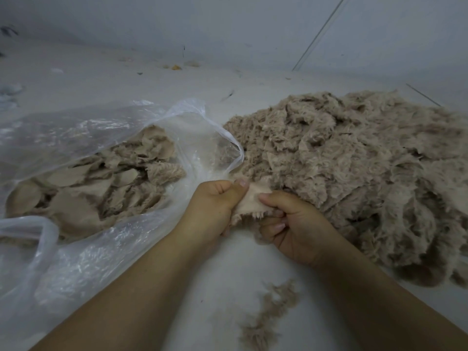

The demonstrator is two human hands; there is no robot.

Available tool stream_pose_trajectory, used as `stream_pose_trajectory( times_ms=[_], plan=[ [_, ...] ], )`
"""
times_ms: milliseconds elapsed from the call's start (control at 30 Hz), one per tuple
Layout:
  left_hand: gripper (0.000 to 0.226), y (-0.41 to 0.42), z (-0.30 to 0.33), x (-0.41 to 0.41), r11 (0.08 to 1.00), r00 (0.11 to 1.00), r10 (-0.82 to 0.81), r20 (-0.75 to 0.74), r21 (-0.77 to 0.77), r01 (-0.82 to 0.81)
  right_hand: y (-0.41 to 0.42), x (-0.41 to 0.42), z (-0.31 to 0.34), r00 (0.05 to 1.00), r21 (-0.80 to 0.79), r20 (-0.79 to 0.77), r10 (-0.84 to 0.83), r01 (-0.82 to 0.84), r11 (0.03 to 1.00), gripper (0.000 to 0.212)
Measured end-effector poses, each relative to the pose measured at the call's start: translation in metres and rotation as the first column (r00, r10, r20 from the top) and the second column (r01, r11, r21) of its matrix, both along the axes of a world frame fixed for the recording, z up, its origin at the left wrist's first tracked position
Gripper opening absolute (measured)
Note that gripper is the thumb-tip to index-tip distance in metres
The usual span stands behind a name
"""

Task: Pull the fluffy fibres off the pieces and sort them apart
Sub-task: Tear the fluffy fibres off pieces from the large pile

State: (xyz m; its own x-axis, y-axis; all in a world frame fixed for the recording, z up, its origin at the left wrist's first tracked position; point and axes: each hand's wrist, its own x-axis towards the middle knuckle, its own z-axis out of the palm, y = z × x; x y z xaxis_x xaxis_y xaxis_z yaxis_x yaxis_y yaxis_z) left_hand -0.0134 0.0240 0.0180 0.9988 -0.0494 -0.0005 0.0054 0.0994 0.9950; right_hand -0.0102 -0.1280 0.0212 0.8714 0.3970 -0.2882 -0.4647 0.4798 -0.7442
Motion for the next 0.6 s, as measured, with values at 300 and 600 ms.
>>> stream_pose_trajectory(
  times_ms=[300, 600],
  plan=[
    [0.049, -0.008, 0.003, -0.003, 0.997, 0.998, -0.013, -0.068, -0.08, 0.008, 0.0, -0.001, -0.002, 0.997, -0.056, 0.076, -0.012, 0.017, 0.998, 0.017],
    [0.043, -0.001, 0.003, 0.001, 0.964, 0.964, 0.216, -0.152, -0.123, -0.236, 0.0, -0.002, 0.0, 0.998, -0.017, 0.005, -0.06, 0.06, 0.998, 0.04]
  ],
)
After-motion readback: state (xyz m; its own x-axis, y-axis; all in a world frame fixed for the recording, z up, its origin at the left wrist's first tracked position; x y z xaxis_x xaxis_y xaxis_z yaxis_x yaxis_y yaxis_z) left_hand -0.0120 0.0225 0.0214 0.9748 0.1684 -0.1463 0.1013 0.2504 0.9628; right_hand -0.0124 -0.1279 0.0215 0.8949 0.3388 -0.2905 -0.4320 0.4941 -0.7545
